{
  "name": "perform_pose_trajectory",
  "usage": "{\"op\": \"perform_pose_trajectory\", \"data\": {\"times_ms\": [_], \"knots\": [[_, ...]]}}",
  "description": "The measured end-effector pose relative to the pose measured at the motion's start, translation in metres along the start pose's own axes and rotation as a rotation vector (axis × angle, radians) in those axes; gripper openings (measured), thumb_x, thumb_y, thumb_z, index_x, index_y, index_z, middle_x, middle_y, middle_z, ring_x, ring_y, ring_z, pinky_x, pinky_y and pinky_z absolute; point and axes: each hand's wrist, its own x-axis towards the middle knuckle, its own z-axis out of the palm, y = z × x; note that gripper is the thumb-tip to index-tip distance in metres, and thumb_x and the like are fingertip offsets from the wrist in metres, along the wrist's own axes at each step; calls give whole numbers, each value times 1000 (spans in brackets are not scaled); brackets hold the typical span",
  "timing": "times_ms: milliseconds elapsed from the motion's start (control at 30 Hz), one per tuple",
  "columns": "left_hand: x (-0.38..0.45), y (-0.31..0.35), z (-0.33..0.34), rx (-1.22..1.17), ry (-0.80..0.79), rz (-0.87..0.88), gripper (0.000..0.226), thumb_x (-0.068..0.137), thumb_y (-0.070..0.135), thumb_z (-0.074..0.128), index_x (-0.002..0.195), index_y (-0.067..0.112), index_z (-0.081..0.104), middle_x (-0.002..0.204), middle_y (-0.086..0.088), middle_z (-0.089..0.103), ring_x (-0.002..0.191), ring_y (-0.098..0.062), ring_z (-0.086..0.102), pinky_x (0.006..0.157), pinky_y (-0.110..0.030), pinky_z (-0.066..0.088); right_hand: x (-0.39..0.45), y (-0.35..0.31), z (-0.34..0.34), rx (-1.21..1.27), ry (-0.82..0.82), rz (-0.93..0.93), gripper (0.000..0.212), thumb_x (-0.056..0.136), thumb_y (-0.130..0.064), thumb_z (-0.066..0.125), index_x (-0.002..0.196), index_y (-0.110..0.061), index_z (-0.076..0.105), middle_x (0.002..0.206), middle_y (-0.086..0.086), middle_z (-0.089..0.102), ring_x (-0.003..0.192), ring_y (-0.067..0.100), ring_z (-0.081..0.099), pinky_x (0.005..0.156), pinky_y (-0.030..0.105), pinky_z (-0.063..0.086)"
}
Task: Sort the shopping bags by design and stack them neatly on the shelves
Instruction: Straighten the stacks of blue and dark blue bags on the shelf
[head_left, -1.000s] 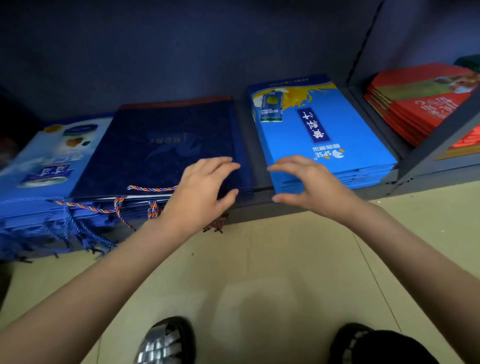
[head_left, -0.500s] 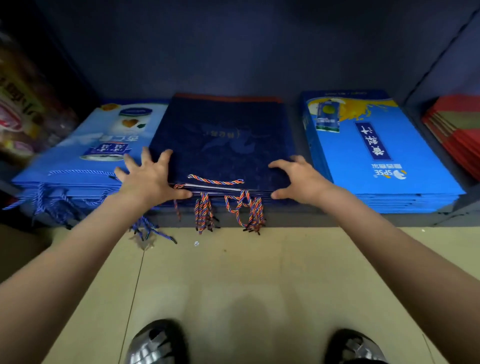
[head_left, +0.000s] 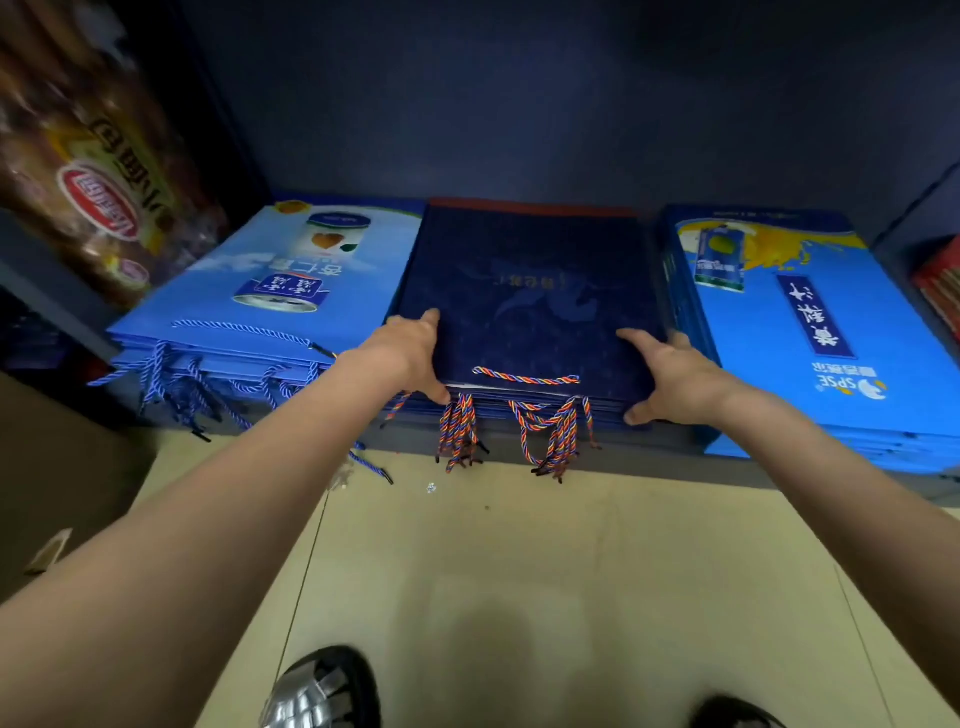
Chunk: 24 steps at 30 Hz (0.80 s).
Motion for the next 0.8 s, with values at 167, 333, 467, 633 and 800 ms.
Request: {"op": "perform_pose_trajectory", "data": {"times_ms": [167,333,467,633,800], "knots": [[2,3,15,4,-24,-78,117,74,36,77,149,14,-10,145,-31,21,127,-40,40,103,-39,39,11,3,4,2,-13,-29,105,70,-19,81,148,-30,13,147,22,15,132,37,33,106,34,32],[-1,-9,23,-93,66,-24,110,74,30,78,151,19,0,146,-27,22,132,-37,35,106,-38,35,3,0,19,-154,-15,-11,122,70,-17,81,148,-31,-13,150,27,-20,134,40,29,107,37,34],[-6,-12,36,87,90,-24,111,79,27,74,149,16,-11,149,-28,10,132,-37,32,104,-37,34,1,5,23,-341,88,-90,122,71,-15,80,147,-31,-15,152,16,-24,121,39,45,96,40,45],[-7,-6,50,291,220,-61,102,88,20,64,146,8,-19,148,-30,11,134,-37,26,104,-37,35,-2,6,-10,-334,210,-148,99,71,-18,77,148,-32,16,157,12,-6,122,41,47,96,42,43],[-13,-12,38,208,204,11,106,83,33,69,148,11,-12,143,-28,22,129,-37,33,106,-37,31,-7,-1,-34,-464,202,-211,82,78,-25,70,147,-30,26,156,7,18,133,30,38,101,37,40]]}}
